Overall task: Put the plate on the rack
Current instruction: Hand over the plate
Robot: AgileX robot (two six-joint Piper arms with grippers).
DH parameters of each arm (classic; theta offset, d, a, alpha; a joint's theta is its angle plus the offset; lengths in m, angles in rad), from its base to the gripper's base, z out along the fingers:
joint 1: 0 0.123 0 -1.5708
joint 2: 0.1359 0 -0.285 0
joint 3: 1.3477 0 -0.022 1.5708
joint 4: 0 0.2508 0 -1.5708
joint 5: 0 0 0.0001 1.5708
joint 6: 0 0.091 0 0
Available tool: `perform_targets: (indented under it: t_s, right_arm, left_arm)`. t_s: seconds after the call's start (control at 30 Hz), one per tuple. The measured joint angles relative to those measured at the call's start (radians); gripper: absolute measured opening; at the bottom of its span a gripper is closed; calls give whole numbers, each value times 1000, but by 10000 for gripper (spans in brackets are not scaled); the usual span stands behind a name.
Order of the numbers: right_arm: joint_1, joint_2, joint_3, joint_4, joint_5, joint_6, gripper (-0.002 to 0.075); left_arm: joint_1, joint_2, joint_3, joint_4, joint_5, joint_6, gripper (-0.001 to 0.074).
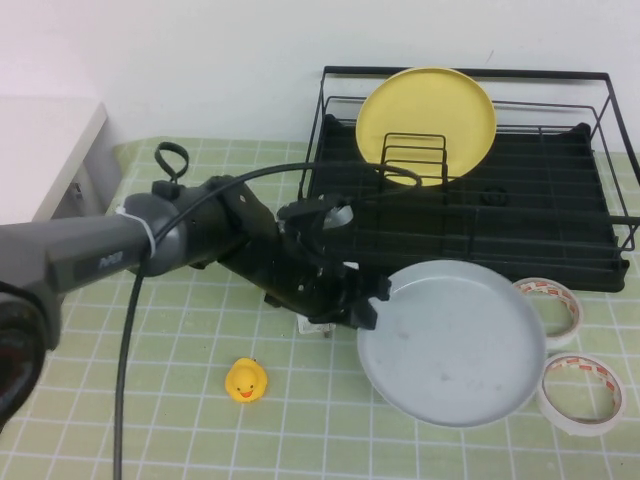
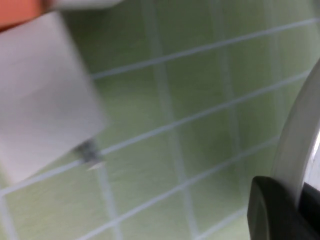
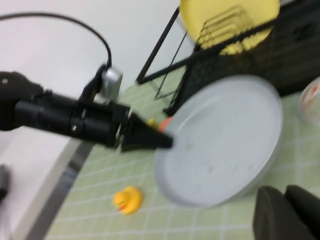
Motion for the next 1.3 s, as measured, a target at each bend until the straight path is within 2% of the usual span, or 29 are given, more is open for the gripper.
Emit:
perform_targets:
  t_s: [0.07,0.13,0.23,0.3,0.4,0.63,0.9,1.07,1.2,1.3]
  right_arm:
    - [0,0,0,6,33,38,80]
    - [0,3,-8,6,61,74,160]
    - [0,72,-57,8,79,87,333]
    - [0,152,-111,8,83,48,417]
    - [0,293,-208,8,86,-50,464]
    - [0,665,-490,28,138,-328,482]
    - [0,1079,-753,80,345,-708,482]
    - [18,1277,-827,98,455,-791,482]
    - [51,1375,-835,100,470,-835,480]
    - [80,1416,-837,121,470,-878,447]
  left_arm:
    - [0,-27,11,-45,7,71,4]
    - [0,-69,31,-101,9,151,4]
    - [0,-149,70,-174,9,264,4]
    - [0,-204,106,-208,9,327,4]
    - [0,-288,182,-236,-14,392,4]
    - [0,-454,382,-378,-111,543,4]
    - [0,-517,471,-605,-146,731,4]
    - [0,-517,472,-681,-155,798,4]
    - [0,-517,472,-758,-159,860,4]
    - [0,-517,472,-785,-163,891,4]
